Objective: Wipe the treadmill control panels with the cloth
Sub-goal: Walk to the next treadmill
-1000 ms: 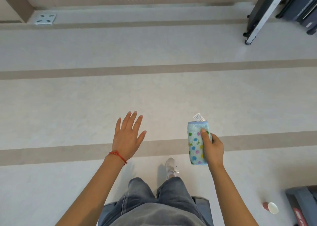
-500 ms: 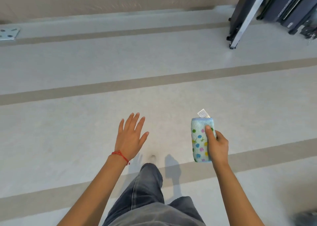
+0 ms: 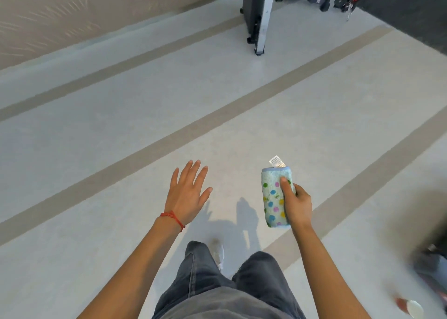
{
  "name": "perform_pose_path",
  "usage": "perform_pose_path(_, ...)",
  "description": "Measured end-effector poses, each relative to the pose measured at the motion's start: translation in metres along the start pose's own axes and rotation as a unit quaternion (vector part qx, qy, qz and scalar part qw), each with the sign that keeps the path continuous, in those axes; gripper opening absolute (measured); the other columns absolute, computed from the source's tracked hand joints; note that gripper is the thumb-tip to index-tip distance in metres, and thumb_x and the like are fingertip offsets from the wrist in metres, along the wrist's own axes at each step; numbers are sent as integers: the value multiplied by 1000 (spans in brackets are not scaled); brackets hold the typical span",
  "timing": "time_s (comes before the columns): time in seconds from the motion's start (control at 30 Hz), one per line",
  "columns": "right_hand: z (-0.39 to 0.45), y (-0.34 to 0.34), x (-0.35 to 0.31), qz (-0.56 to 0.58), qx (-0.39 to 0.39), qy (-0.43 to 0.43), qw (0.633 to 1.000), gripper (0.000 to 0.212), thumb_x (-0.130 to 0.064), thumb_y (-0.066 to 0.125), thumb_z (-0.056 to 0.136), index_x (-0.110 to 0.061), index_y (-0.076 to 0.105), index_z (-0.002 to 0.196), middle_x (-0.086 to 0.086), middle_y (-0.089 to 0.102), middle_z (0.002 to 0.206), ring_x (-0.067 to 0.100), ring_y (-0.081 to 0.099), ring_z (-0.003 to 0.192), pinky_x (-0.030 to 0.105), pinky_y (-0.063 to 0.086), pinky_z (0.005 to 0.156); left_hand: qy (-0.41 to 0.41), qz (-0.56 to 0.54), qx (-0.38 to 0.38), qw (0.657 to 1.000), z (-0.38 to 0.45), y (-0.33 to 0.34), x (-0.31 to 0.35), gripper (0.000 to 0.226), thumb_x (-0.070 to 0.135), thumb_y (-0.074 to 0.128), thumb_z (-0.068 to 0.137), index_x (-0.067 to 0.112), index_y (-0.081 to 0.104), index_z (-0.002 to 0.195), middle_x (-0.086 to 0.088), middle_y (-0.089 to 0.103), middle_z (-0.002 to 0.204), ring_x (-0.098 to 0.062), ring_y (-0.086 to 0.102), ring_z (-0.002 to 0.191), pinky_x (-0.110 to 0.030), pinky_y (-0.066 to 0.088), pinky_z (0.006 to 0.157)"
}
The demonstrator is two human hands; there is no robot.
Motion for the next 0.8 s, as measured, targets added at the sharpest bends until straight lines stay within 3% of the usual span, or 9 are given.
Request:
perform_pose_path(0.23,78,-29,-17,27,77,62,995,31,-46,52,88,-20,58,73,7,68,78,26,67,75,41,56,74,100,-21,5,995,127,10,37,55,39,33,90,3,58,122,-19,55,128,-37,51,119,-57,39,93)
perform_pose_path(0.4,150,-70,-28,66,124,91,986,31,-42,54,88,-13,59,76,4,64,72,19,63,67,30,52,63,155,-27,2,988,226,23,90,54,39,34,89,4,58,123,-18,55,129,-37,50,121,-57,38,94)
perform_pose_path(0.6,231,-135,-51,117,167,121,971,34,-40,55,88,-7,59,80,8,63,74,22,63,66,27,50,56,222,-12,-25,975,338,29,168,54,39,33,89,4,58,122,-18,55,129,-36,50,120,-55,41,92)
perform_pose_path(0.8,296,-184,-80,137,215,129,958,30,-40,53,89,-14,58,75,2,63,71,16,62,64,25,47,53,292,-14,-28,956,437,30,238,53,37,35,87,3,60,120,-19,56,127,-36,52,118,-54,43,90)
Point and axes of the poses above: each hand's wrist, its own z-axis towards the middle knuckle, its own y-axis out of the palm, x = y × z, the point moved 1 cm from there along z, towards the middle knuckle
